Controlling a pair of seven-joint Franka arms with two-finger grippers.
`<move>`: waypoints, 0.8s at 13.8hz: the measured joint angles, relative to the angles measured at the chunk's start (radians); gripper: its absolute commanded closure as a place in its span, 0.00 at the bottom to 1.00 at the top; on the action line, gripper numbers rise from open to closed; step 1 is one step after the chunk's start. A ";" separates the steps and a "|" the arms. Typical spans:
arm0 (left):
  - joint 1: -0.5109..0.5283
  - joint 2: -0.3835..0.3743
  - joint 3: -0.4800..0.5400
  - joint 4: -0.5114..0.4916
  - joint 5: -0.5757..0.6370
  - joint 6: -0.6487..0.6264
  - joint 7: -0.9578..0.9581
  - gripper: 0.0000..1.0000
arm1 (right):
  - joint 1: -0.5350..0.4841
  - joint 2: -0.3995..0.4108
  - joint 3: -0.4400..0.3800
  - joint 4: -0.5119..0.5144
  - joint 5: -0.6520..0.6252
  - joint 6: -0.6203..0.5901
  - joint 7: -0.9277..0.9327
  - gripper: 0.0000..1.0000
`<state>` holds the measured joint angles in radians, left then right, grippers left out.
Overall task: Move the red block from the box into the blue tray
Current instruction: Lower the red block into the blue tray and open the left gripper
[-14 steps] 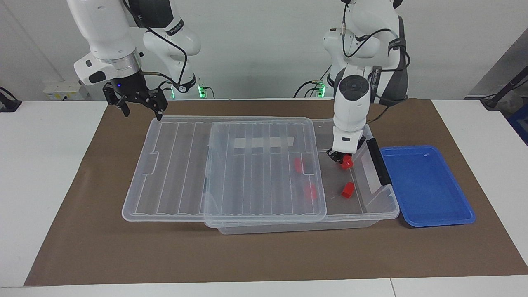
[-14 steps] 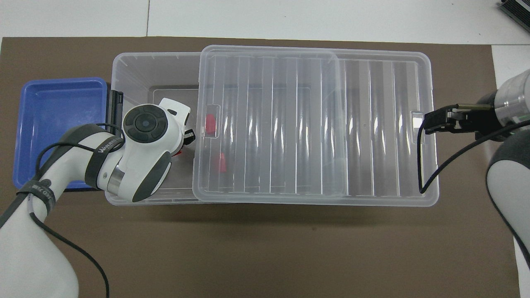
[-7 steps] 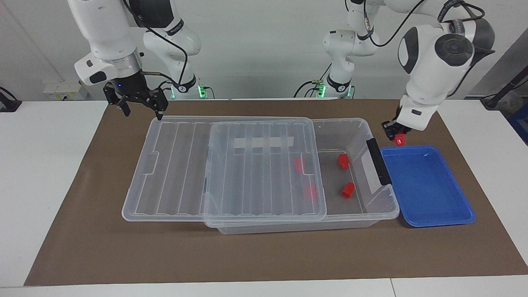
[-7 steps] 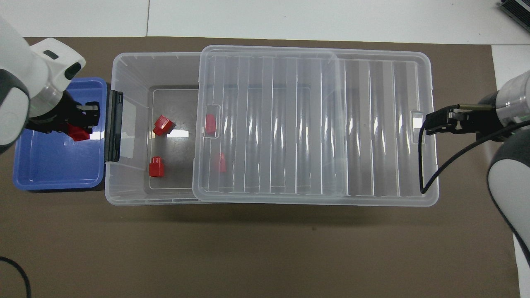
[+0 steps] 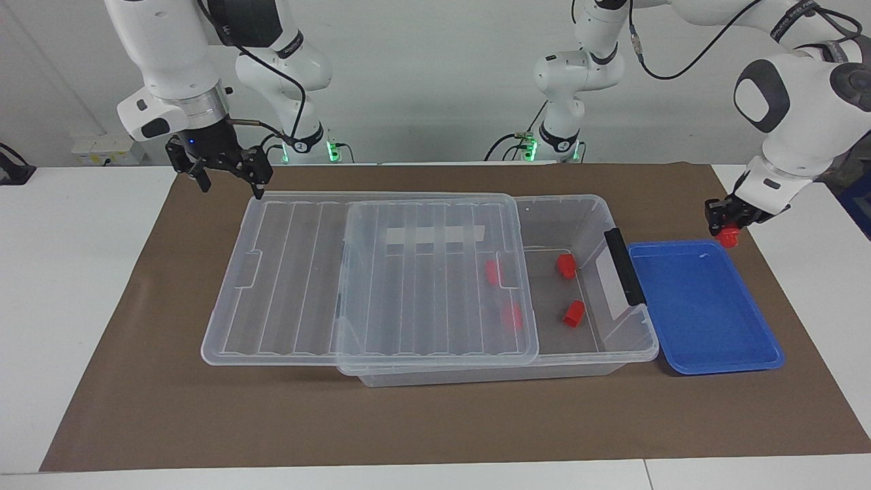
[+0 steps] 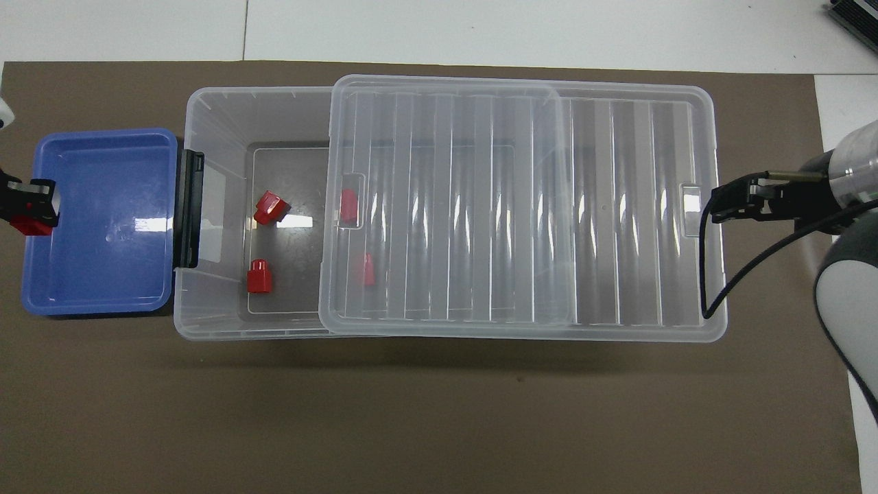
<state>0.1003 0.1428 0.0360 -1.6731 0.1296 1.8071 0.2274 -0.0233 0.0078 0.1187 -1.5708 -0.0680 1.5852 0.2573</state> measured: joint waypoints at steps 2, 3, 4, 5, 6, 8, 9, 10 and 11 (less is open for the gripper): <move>0.032 -0.020 0.000 -0.136 0.000 0.163 0.031 1.00 | 0.000 0.000 -0.002 0.000 0.000 0.000 0.000 0.00; 0.043 -0.026 0.000 -0.198 -0.001 0.242 0.034 1.00 | 0.000 0.000 -0.003 0.000 0.000 0.000 0.000 0.00; 0.051 -0.028 0.000 -0.248 -0.001 0.312 0.036 1.00 | 0.000 0.000 -0.004 0.000 0.000 0.000 0.000 0.00; 0.056 -0.028 0.000 -0.290 -0.001 0.375 0.036 1.00 | 0.000 0.000 -0.004 0.000 0.000 0.001 0.000 0.00; 0.058 -0.027 -0.001 -0.322 -0.001 0.428 0.036 1.00 | 0.000 0.000 -0.004 0.000 0.000 0.002 0.000 0.00; 0.065 -0.016 -0.001 -0.368 -0.019 0.499 0.036 1.00 | -0.001 0.000 -0.006 0.001 0.001 0.019 0.000 0.02; 0.067 -0.005 -0.001 -0.376 -0.078 0.515 0.035 1.00 | -0.005 0.000 -0.008 0.000 0.009 0.034 0.000 0.09; 0.069 0.010 -0.001 -0.379 -0.148 0.524 0.043 1.00 | -0.013 0.000 -0.009 0.000 0.020 0.044 0.000 0.29; 0.070 0.023 -0.002 -0.379 -0.186 0.533 0.051 1.00 | -0.025 0.001 -0.010 0.000 0.027 0.051 -0.001 0.54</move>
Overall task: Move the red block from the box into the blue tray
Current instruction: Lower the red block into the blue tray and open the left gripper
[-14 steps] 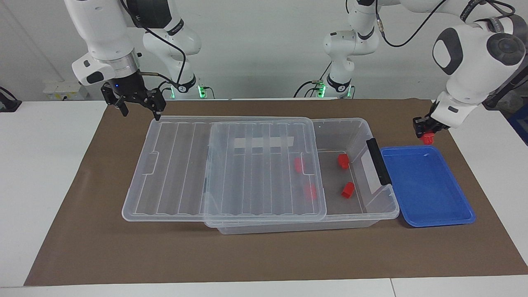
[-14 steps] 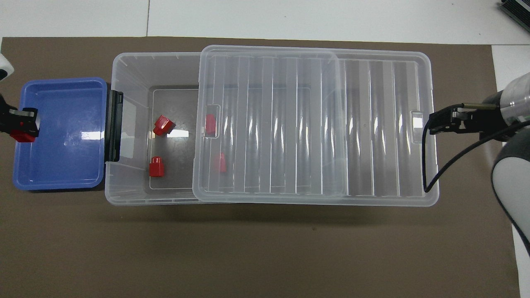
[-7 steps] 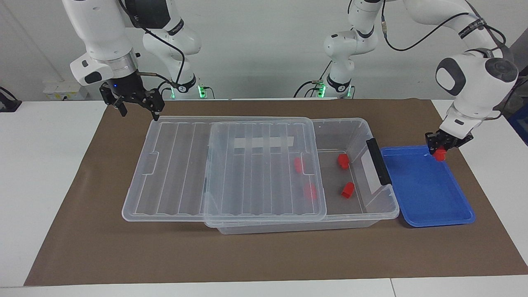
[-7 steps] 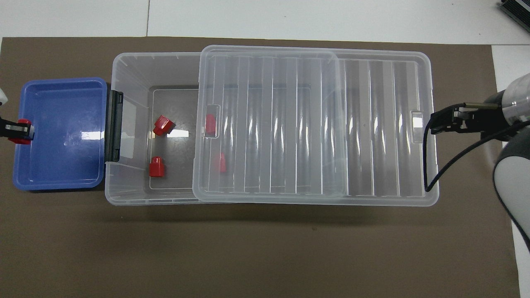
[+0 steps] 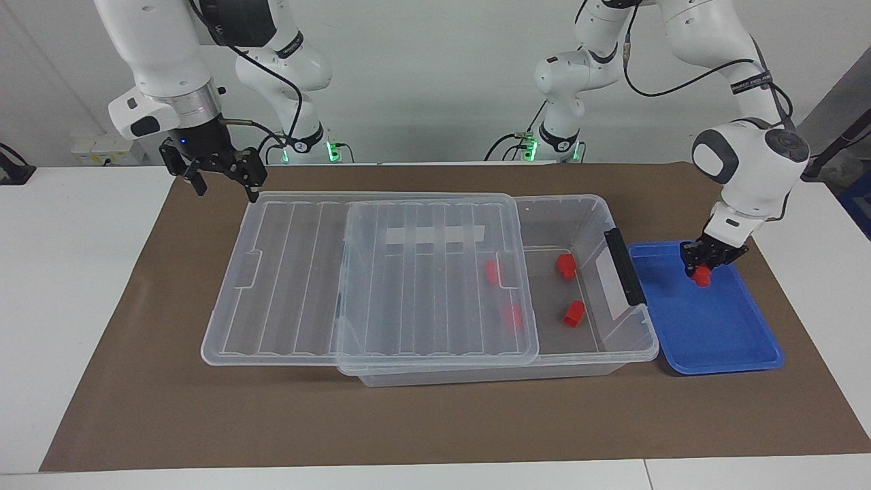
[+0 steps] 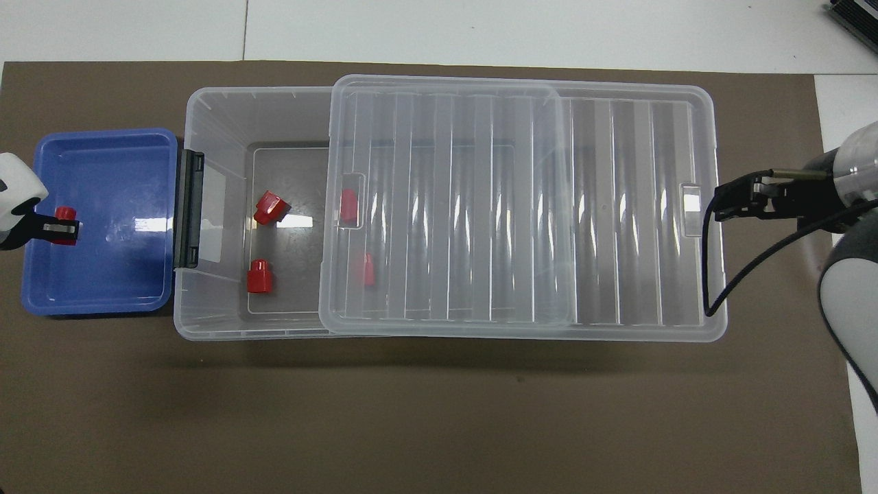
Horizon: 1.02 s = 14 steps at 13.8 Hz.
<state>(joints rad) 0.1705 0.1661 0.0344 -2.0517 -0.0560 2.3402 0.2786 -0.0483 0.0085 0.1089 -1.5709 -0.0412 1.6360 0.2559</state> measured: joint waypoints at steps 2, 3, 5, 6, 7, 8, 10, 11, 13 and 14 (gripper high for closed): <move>0.000 0.018 -0.006 0.000 -0.026 0.024 0.002 1.00 | -0.028 0.008 -0.002 -0.004 0.004 0.034 -0.038 1.00; 0.000 0.029 -0.009 0.000 -0.028 0.044 0.002 1.00 | -0.042 0.017 -0.002 -0.006 0.005 0.058 -0.063 1.00; 0.000 0.055 -0.011 -0.001 -0.028 0.086 0.020 1.00 | -0.063 0.036 -0.003 -0.025 0.007 0.133 -0.086 1.00; 0.000 0.070 -0.010 -0.001 -0.028 0.111 0.040 1.00 | -0.070 0.044 -0.004 -0.044 0.007 0.179 -0.088 1.00; 0.000 0.084 -0.009 -0.001 -0.029 0.132 0.063 1.00 | -0.077 0.055 -0.004 -0.062 0.007 0.221 -0.089 1.00; 0.003 0.097 -0.008 -0.001 -0.029 0.147 0.083 1.00 | -0.084 0.069 -0.005 -0.076 0.007 0.260 -0.089 1.00; 0.009 0.117 -0.005 -0.001 -0.029 0.175 0.109 1.00 | -0.100 0.103 -0.005 -0.087 0.007 0.324 -0.105 1.00; 0.009 0.122 -0.004 -0.001 -0.029 0.185 0.113 1.00 | -0.105 0.123 -0.005 -0.089 0.007 0.358 -0.121 1.00; 0.009 0.127 -0.004 -0.001 -0.029 0.190 0.117 1.00 | -0.110 0.170 -0.005 -0.091 0.007 0.433 -0.150 1.00; 0.009 0.127 -0.004 -0.001 -0.029 0.191 0.120 1.00 | -0.110 0.192 -0.005 -0.091 0.007 0.462 -0.156 1.00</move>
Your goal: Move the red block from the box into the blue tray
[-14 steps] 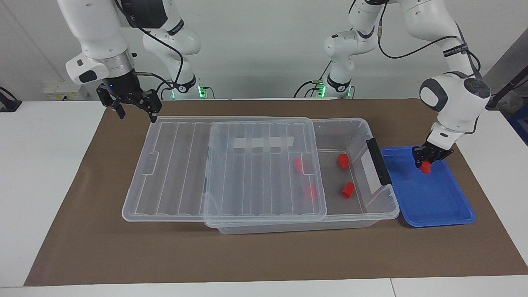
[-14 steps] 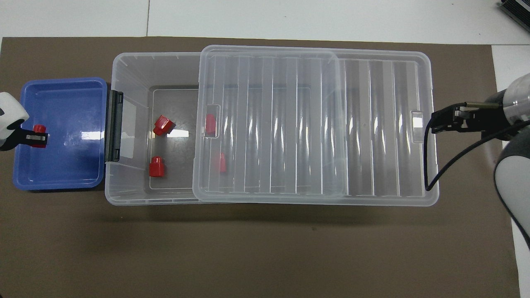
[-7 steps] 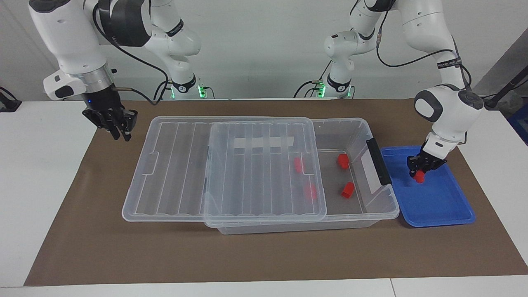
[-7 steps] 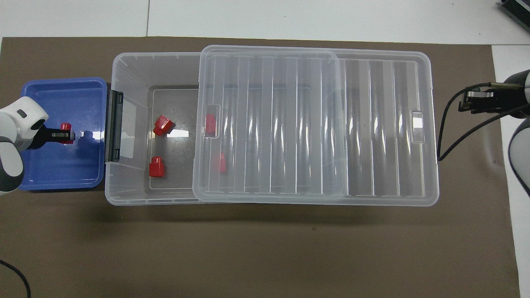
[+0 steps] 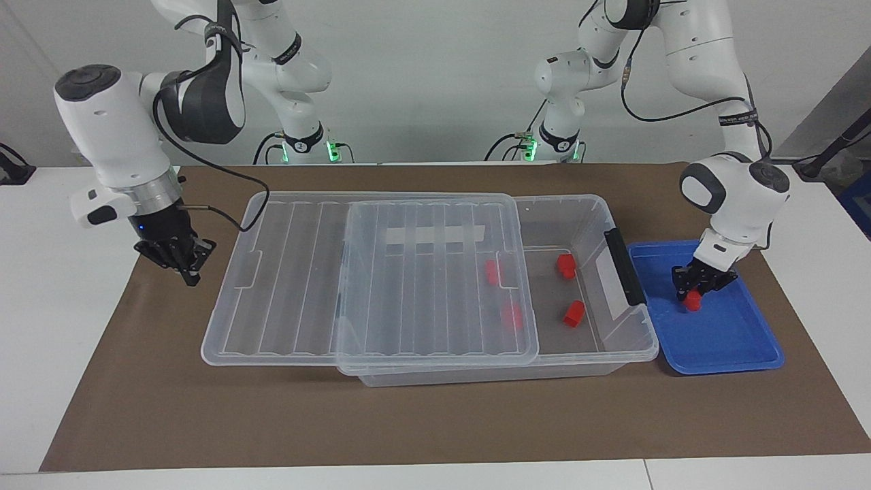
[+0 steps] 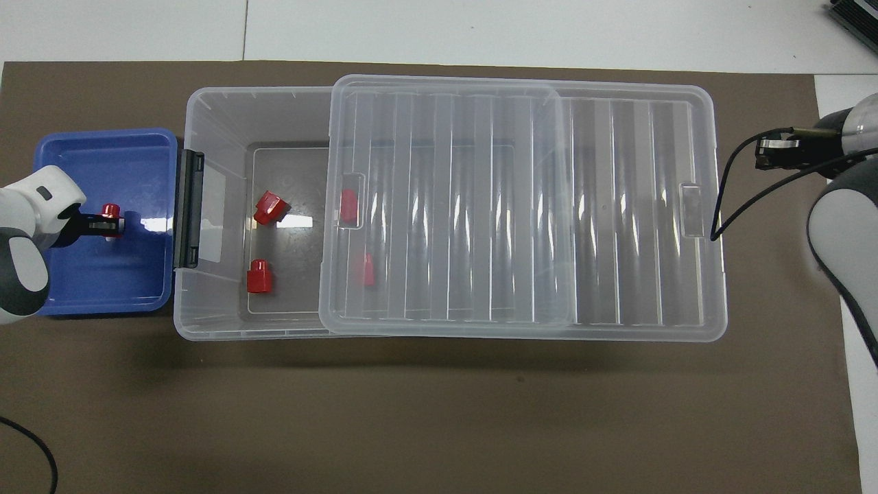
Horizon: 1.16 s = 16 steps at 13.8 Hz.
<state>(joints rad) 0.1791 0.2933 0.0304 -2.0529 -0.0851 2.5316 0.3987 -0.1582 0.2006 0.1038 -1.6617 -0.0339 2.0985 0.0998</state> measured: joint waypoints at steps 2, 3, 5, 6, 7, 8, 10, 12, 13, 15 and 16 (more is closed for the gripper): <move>0.000 0.000 0.001 0.000 0.000 0.001 0.005 1.00 | 0.000 0.036 0.000 0.000 0.000 0.036 -0.009 1.00; 0.000 0.000 0.002 0.000 0.000 0.001 0.007 1.00 | 0.001 0.048 0.000 0.000 0.000 0.053 -0.018 1.00; 0.001 0.003 0.004 -0.001 0.000 0.008 0.009 1.00 | 0.000 0.067 0.000 0.000 0.000 0.082 -0.060 1.00; 0.001 0.008 0.005 -0.005 0.000 0.021 0.010 1.00 | 0.000 0.075 0.000 0.000 0.000 0.092 -0.072 1.00; 0.001 0.014 0.005 -0.013 0.000 0.041 0.011 1.00 | 0.000 0.082 0.000 0.000 0.000 0.100 -0.077 1.00; 0.001 0.019 0.004 -0.020 -0.001 0.062 0.011 1.00 | 0.002 0.087 0.000 0.000 0.000 0.105 -0.082 1.00; 0.001 0.018 0.004 -0.021 -0.001 0.068 0.011 0.87 | 0.008 0.089 0.004 0.000 0.000 0.105 -0.086 1.00; 0.001 0.018 0.004 -0.021 -0.001 0.068 0.012 0.42 | 0.015 0.089 0.011 0.000 0.000 0.105 -0.106 1.00; 0.001 0.020 0.004 -0.022 -0.001 0.068 0.012 0.30 | 0.019 0.089 0.016 0.000 0.000 0.105 -0.132 1.00; 0.001 0.023 0.005 -0.022 -0.001 0.068 0.014 0.25 | 0.034 0.089 0.020 0.000 0.000 0.104 -0.163 1.00; 0.001 0.023 0.005 -0.022 -0.001 0.067 0.014 0.25 | 0.039 0.089 0.021 0.000 0.000 0.104 -0.166 1.00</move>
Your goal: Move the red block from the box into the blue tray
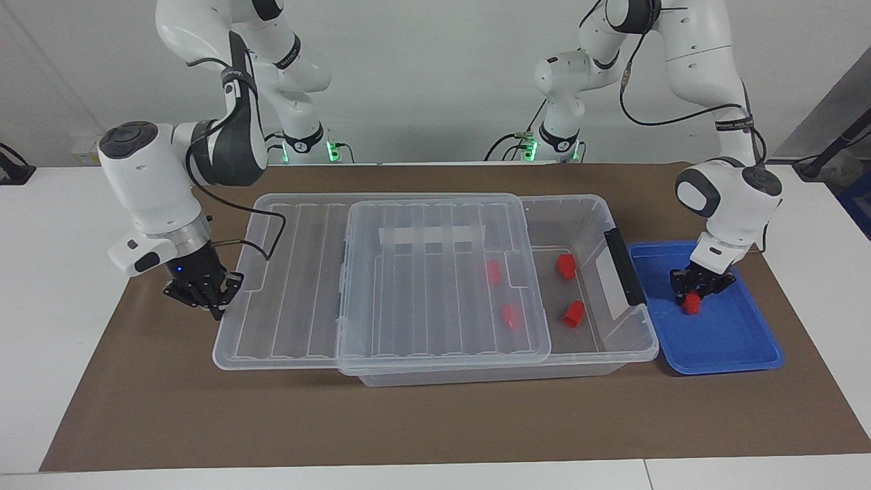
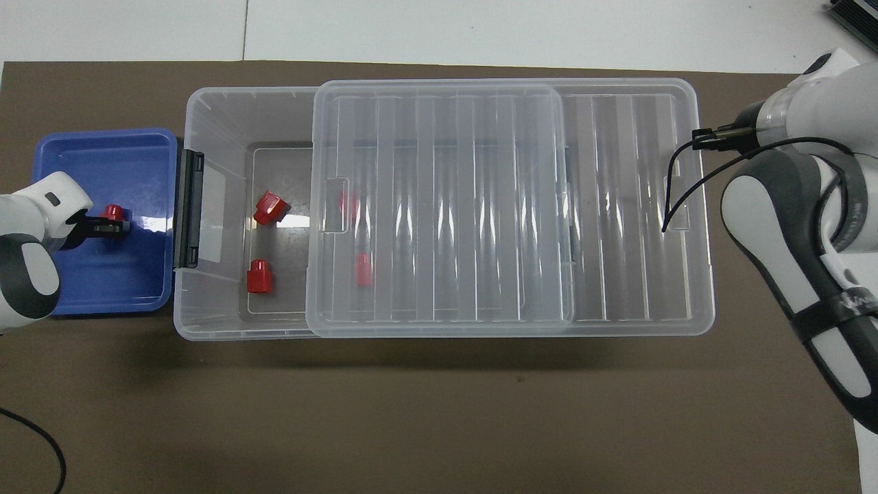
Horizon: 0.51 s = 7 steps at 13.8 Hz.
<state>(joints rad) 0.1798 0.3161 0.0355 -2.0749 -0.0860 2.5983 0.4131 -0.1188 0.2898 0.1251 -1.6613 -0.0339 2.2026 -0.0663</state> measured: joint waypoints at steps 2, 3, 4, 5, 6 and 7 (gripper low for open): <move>0.000 -0.001 -0.001 0.012 0.000 -0.033 0.000 0.25 | 0.003 0.000 0.009 0.000 0.000 0.000 -0.002 1.00; 0.000 -0.007 0.000 0.041 -0.001 -0.099 0.000 0.25 | 0.004 0.000 0.015 0.000 0.000 0.000 -0.002 1.00; 0.000 -0.022 0.000 0.086 -0.002 -0.194 0.000 0.24 | 0.005 0.000 0.021 0.000 0.000 -0.001 -0.002 1.00; 0.000 -0.044 0.000 0.144 -0.002 -0.310 -0.003 0.19 | 0.010 0.000 0.024 0.000 0.000 -0.003 -0.002 1.00; 0.000 -0.071 0.000 0.203 -0.002 -0.425 -0.014 0.12 | 0.018 0.000 0.025 0.000 0.000 -0.009 -0.002 1.00; -0.001 -0.101 -0.002 0.263 -0.002 -0.537 -0.033 0.00 | 0.028 0.000 0.026 0.000 0.000 -0.016 -0.002 1.00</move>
<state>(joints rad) 0.1787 0.2150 0.0334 -1.8120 -0.0878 2.0611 0.3803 -0.0907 0.2898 0.1509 -1.6612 -0.0338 2.1870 -0.0680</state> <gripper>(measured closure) 0.225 0.991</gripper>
